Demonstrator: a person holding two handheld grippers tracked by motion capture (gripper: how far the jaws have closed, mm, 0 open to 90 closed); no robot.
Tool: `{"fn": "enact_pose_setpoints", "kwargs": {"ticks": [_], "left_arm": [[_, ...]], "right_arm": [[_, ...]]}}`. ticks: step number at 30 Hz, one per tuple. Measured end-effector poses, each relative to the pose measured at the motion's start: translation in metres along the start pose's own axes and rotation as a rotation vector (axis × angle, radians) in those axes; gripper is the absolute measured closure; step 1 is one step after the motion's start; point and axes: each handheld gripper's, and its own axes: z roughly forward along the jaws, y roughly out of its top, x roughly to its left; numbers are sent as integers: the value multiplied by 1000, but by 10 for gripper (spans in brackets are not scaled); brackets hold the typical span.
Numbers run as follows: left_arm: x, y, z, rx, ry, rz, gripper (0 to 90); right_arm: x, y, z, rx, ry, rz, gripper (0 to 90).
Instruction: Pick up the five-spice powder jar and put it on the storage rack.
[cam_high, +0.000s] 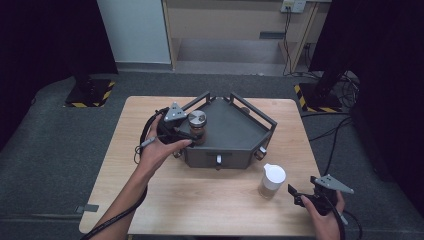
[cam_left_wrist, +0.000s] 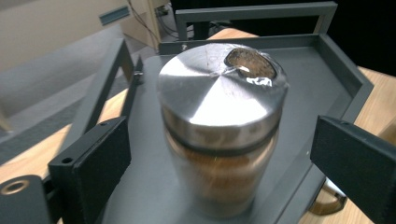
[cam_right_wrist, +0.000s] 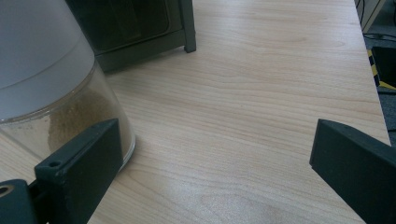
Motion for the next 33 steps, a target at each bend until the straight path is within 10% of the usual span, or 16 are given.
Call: {"fn": "enact_pose_setpoints", "kwargs": {"ticks": [18, 33], "left_arm": [[-6, -42, -62, -48, 68, -26, 39], [-12, -110, -62, 13, 107, -120, 36]], "right_arm": [[1, 0, 0, -3, 1, -4, 31], [-1, 0, -1, -7, 3, -1, 31]]}}
